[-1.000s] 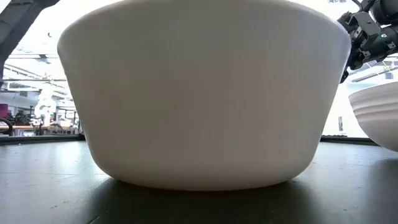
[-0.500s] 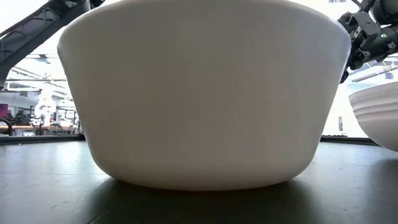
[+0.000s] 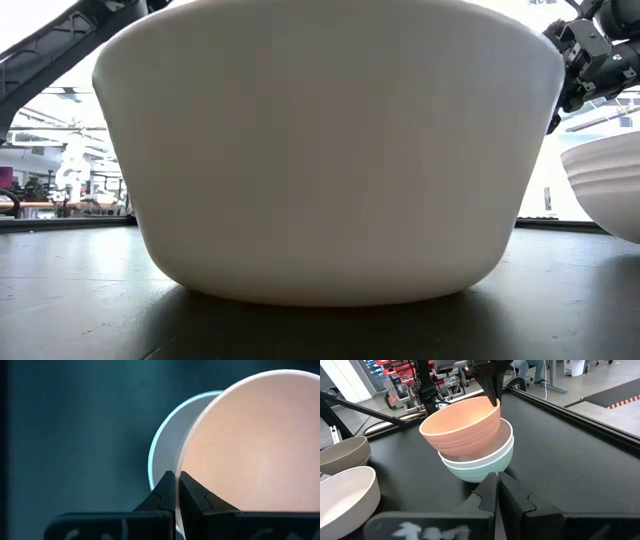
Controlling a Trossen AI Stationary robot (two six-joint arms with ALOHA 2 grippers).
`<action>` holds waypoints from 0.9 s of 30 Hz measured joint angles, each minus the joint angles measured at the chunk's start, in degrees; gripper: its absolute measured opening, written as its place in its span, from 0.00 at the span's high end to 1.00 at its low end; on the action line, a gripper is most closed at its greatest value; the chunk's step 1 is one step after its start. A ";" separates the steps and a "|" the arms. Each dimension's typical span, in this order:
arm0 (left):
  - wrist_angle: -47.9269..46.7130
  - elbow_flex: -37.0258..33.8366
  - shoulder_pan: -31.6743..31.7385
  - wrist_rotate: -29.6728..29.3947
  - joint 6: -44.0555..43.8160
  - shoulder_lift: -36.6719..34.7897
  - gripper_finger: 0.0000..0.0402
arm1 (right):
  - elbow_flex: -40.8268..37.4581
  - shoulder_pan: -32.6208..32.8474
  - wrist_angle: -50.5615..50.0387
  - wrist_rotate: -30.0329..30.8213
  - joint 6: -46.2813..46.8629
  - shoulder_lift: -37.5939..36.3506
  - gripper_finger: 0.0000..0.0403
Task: Nest bowls inside each other
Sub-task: Stack the light pink bowl on the white bowl
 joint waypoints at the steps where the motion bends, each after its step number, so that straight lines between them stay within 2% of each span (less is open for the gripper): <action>1: 0.34 0.00 -0.24 0.02 -0.04 0.00 0.99 | 0.00 -0.01 0.01 0.01 0.00 0.00 0.98; 7: 1.58 0.00 -1.46 0.06 -0.06 0.97 0.99 | 0.00 0.00 0.01 -0.01 -0.04 0.00 0.98; 14: 1.83 -0.02 -1.75 0.37 0.09 5.40 0.99 | 0.00 -0.01 0.00 -0.01 -0.04 0.02 0.98; 27: 1.45 -0.02 -1.85 0.57 0.08 5.46 0.99 | 0.00 -0.02 -0.07 -0.01 -0.02 0.04 0.98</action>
